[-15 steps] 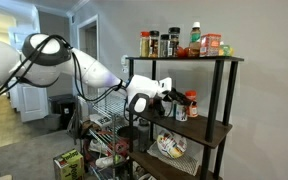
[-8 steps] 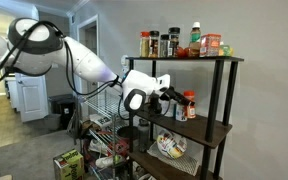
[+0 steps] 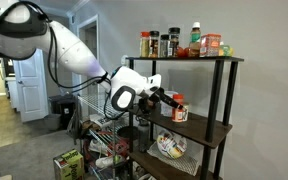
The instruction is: Pick up the jar on the right side of the second shelf and put it on the left side of the topmost shelf.
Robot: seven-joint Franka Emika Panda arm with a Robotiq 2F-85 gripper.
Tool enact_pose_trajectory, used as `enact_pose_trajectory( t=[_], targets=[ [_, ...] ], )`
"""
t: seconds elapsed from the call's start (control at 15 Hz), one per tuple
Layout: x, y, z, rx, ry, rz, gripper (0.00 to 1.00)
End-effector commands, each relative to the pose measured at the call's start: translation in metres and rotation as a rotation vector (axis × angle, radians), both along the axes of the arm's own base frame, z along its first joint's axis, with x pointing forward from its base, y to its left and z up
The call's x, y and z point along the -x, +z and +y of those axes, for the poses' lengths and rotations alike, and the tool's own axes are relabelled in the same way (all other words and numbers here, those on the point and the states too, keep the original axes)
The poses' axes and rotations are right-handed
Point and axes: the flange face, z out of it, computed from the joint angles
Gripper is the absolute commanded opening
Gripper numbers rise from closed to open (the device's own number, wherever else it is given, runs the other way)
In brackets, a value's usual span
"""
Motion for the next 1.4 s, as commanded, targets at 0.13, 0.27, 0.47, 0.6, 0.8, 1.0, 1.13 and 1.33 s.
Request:
enact_pose_trajectory(
  t=[0.13, 0.27, 0.47, 0.6, 0.8, 1.0, 1.13, 1.33],
  targets=[
    [0.056, -0.001, -0.015, -0.028, -0.009, 0.078, 0.3],
    [0.069, 0.0, -0.018, -0.038, -0.014, 0.088, 0.3],
    [0.083, 0.003, -0.02, -0.054, -0.017, 0.094, 0.3],
    [0.089, 0.005, -0.022, -0.065, -0.025, 0.092, 0.3],
    [0.081, 0.001, -0.02, -0.058, -0.05, 0.081, 0.55],
    [0.083, 0.001, -0.021, -0.062, -0.051, 0.082, 0.55],
    [0.083, 0.001, -0.021, -0.062, -0.051, 0.083, 0.55],
    [0.083, 0.001, -0.021, -0.062, -0.051, 0.083, 0.55]
  ],
)
